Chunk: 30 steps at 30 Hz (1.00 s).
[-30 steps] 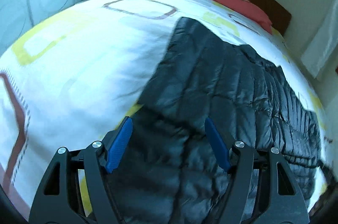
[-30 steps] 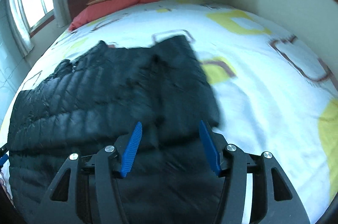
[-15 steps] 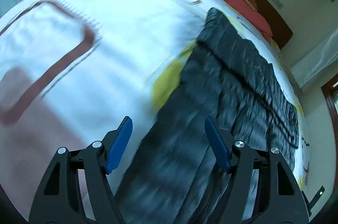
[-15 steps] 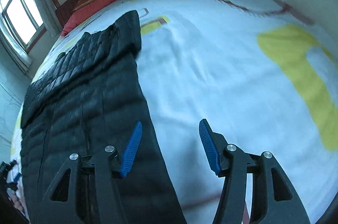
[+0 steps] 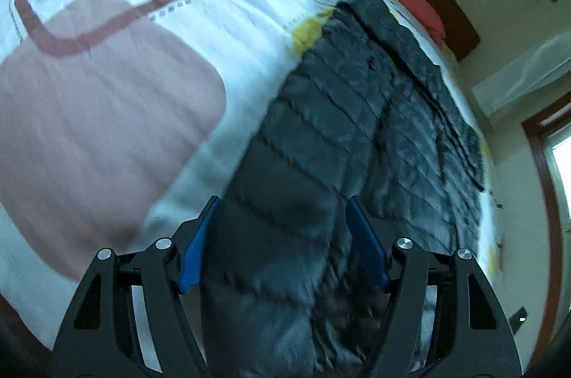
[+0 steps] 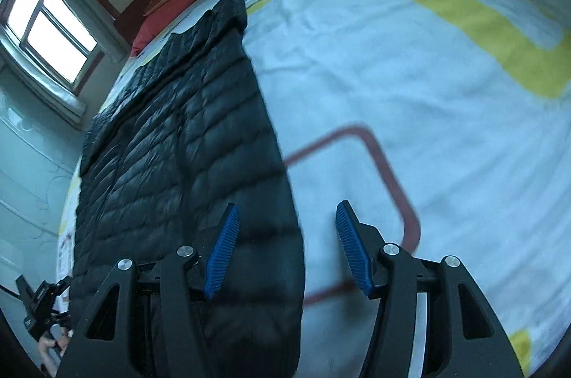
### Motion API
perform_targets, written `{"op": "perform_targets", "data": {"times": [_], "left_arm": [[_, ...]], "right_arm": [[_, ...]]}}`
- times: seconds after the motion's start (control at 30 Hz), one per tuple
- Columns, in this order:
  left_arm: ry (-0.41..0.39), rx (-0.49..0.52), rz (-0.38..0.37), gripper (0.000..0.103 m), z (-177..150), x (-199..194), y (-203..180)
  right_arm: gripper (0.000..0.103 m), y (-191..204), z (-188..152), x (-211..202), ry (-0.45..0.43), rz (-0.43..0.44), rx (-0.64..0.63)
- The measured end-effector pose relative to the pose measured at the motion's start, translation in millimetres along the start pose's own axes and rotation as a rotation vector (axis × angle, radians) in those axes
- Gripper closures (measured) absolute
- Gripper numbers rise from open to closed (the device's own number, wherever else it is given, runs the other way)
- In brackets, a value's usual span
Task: Fold large clothes
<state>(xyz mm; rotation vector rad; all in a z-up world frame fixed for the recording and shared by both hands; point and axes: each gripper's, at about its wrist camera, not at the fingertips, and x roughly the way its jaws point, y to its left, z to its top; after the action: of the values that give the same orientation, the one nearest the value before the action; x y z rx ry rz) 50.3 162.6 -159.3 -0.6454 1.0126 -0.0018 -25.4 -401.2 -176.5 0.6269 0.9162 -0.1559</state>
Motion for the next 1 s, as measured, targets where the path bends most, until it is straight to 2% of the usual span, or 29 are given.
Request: {"op": "perform_targets", "data": {"times": [0.2,0.3,0.37,0.4,0.43,0.47,0.53,0.63,0.77,1.0], "left_arm": [[0.027,0.041,-0.065,0.033,-26,-9,-5],[0.029,0.027,-0.109,0.034,-34,-12,-5],[0.014,0.031,-0.12,0.042,-36,-12,-5],[0.012,0.025,-0.118,0.052,-36,-11,-4],[0.009,0.015,-0.116,0.06,-36,-10,-2],[0.008,0.006,-0.122,0.063,-35,-10,-1],[0.0,0.009,-0.117,0.084,-33,-12,0],[-0.024,0.021,-0.127,0.089,-26,-19,-2],[-0.079,0.042,-0.155,0.091,-14,-32,-13],[-0.166,0.097,-0.239,0.092,33,-47,-56]], "right_arm": [[0.047,1,-29,-11,0.024,0.048,0.0],[0.046,5,-40,-13,0.037,0.077,-0.007],[0.053,7,-41,-13,0.029,0.087,-0.02],[0.066,7,-41,-11,0.04,0.115,-0.006],[0.073,7,-41,-9,0.048,0.129,0.005],[0.075,6,-41,-7,0.053,0.142,0.022],[0.083,6,-39,-8,0.048,0.173,0.033],[0.086,8,-35,-15,0.022,0.221,0.053],[0.087,20,-21,-26,-0.021,0.281,0.057],[0.087,54,24,-29,-0.09,0.367,0.035]]}}
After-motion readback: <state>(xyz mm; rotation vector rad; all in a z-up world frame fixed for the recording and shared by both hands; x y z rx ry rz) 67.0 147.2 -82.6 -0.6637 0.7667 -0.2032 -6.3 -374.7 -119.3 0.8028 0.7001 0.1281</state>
